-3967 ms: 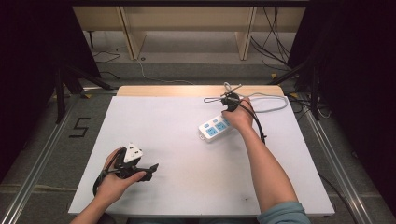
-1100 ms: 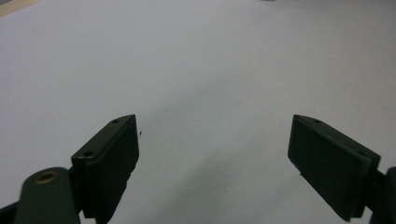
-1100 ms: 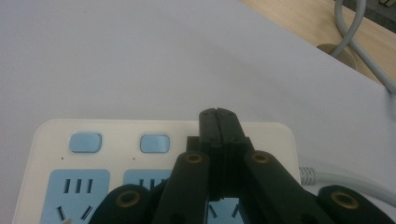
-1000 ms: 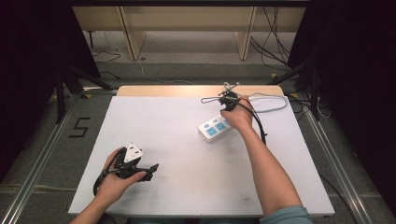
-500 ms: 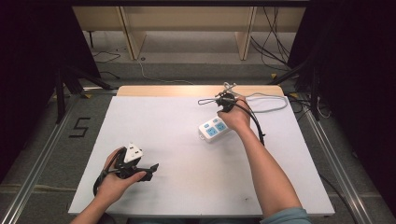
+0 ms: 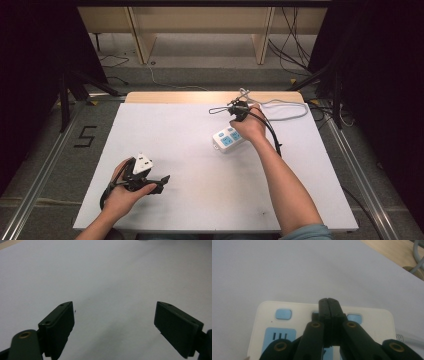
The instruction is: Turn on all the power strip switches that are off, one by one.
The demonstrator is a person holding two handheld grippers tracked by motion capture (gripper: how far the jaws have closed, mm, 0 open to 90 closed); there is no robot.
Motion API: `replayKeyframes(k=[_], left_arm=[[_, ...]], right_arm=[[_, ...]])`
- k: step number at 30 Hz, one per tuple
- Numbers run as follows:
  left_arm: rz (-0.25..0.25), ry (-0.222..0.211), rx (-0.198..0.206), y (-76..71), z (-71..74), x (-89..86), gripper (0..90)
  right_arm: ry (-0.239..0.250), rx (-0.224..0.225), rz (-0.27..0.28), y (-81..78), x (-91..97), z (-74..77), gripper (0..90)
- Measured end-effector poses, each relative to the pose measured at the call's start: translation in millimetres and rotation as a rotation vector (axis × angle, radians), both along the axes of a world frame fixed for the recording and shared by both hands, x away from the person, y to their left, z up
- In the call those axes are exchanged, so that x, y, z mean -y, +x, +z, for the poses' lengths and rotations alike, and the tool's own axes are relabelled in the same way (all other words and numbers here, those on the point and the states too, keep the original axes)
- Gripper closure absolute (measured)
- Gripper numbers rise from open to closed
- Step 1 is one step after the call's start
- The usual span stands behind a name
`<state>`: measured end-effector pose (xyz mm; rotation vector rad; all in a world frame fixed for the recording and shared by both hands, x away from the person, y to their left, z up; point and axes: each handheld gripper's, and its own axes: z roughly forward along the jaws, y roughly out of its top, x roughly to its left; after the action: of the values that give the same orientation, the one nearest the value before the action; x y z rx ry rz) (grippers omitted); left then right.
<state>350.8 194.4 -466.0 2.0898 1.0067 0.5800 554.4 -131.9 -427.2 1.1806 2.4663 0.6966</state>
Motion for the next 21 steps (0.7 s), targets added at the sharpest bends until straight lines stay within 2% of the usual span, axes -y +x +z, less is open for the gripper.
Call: replayKeyframes(k=[21], left_arm=[[0.001, -0.005, 0.000, 0.2, 0.0, 0.4, 16.4]], right_arm=[[-0.003, -0.020, 0.031, -3.7, -9.0, -0.2, 90.0]])
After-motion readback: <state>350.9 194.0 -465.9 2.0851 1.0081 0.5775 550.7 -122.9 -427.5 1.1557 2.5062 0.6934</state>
